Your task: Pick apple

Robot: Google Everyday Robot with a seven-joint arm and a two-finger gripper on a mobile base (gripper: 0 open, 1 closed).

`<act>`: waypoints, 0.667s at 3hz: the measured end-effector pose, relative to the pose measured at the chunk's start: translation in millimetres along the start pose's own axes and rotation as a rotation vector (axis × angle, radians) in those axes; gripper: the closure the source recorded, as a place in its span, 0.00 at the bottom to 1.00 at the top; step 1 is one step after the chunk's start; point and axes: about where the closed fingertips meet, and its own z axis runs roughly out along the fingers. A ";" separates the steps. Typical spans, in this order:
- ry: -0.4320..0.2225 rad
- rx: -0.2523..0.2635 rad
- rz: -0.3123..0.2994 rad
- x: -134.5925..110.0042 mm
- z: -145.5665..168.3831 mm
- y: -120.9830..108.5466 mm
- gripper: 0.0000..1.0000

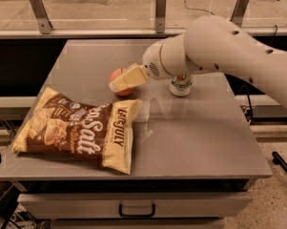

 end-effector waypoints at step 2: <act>-0.052 -0.054 0.008 -2.0 40.2 26.6 0.00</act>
Offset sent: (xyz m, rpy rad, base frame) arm 0.0094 0.0629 -0.0433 0.1112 0.0004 0.0746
